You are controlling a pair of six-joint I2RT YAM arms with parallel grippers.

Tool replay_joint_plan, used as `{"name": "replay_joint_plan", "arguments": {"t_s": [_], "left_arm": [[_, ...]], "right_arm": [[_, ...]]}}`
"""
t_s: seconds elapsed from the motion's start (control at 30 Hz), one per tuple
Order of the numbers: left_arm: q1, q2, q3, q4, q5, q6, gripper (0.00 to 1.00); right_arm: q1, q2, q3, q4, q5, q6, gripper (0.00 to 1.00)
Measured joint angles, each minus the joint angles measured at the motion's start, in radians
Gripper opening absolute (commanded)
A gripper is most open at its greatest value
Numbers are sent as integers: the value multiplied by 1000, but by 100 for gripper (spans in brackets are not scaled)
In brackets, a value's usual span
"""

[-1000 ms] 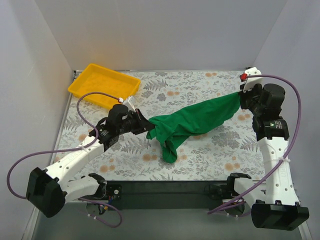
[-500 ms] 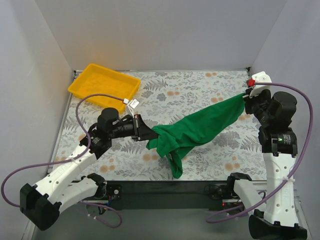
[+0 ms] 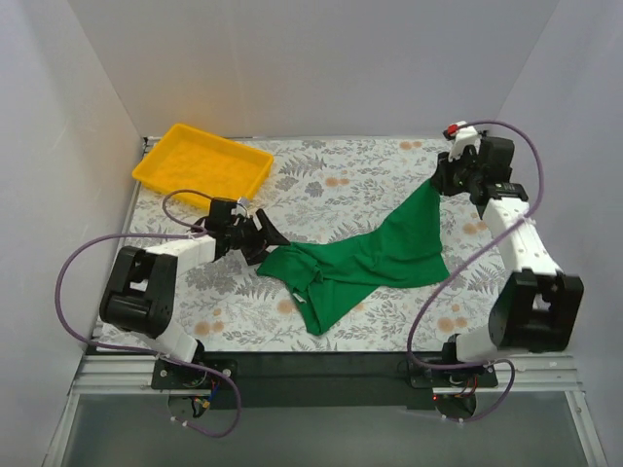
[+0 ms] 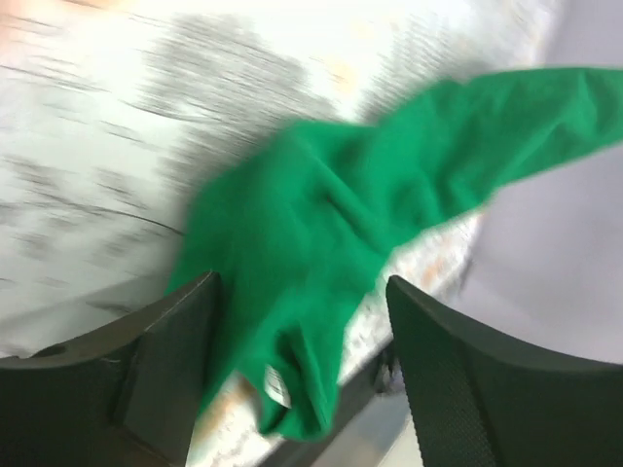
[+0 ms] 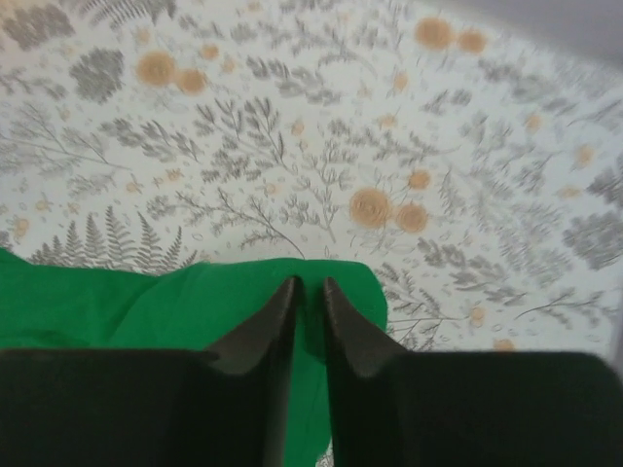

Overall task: Fold and stack the t-shirts
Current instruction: Flatten the tshirt out

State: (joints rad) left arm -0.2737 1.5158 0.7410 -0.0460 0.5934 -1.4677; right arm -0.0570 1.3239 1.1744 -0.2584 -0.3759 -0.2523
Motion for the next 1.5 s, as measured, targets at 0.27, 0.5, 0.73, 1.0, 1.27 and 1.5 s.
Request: {"name": "replay_joint_plan", "arguments": {"t_s": [0.27,0.5,0.73,1.0,1.27,1.5], "left_arm": [[19,-38,126,-119,-246,75,82],[20,-420,114,-152,-277,167,83],[20,-673,-70,-255,-187,148,83],[-19,-703,-240,-259,-92,22,72],[-321,-484,-196,-258,-261,-26,64],[-486,-192,4,-315,-501,4,56]], "right_arm": [[-10,269,-30,13,39,2,75],[-59,72,-123,-13,-288,-222,77],[21,37,-244,-225,-575,-548,75],[263,53,-250,-265,-481,-615,70],[279,79,-293,-263,-377,-583,67],[248,79,-306,-258,-353,-562,67]]}}
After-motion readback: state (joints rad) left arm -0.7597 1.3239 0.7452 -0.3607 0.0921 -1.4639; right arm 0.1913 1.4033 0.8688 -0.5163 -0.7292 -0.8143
